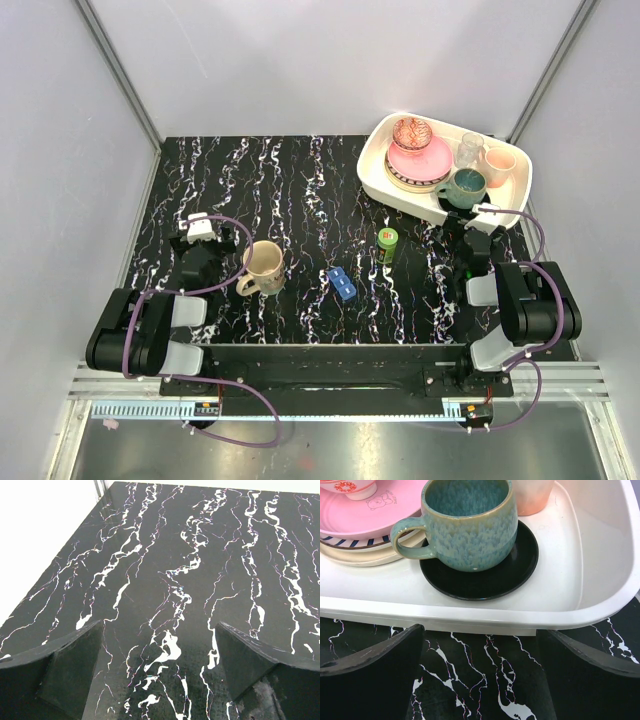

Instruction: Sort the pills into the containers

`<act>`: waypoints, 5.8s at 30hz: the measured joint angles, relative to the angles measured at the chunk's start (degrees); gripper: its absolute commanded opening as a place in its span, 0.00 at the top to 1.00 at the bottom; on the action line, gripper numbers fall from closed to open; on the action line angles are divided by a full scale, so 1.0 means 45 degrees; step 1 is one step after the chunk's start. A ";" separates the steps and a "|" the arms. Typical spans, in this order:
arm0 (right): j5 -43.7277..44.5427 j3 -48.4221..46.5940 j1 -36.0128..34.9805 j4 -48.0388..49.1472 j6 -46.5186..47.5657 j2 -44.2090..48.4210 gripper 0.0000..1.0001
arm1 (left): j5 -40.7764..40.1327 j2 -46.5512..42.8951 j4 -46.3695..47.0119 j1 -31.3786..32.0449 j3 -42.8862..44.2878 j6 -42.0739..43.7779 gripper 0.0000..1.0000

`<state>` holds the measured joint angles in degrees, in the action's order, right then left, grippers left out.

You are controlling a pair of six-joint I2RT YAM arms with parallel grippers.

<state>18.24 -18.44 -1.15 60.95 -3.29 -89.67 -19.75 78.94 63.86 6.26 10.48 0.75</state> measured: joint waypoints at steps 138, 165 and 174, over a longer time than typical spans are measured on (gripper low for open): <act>-0.2992 -0.6897 -1.1074 -1.7573 -0.2429 0.5100 0.62 | 0.2516 -0.6897 -1.4241 0.3196 0.5872 -0.7193 0.06; -0.3191 -0.6742 -1.1808 -1.8642 -0.2667 0.7378 0.63 | 0.6994 -0.2254 -1.3750 0.8466 0.8359 -0.9865 0.12; -0.3191 -0.6309 -1.1822 -1.8146 -0.2492 0.8228 0.64 | 0.7718 -0.2069 -1.2551 0.8932 0.8068 -1.0642 0.28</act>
<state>3.88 -46.83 -54.35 -20.71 -14.50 -52.64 14.98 69.63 7.38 46.46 46.78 -47.13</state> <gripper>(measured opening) 0.497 0.754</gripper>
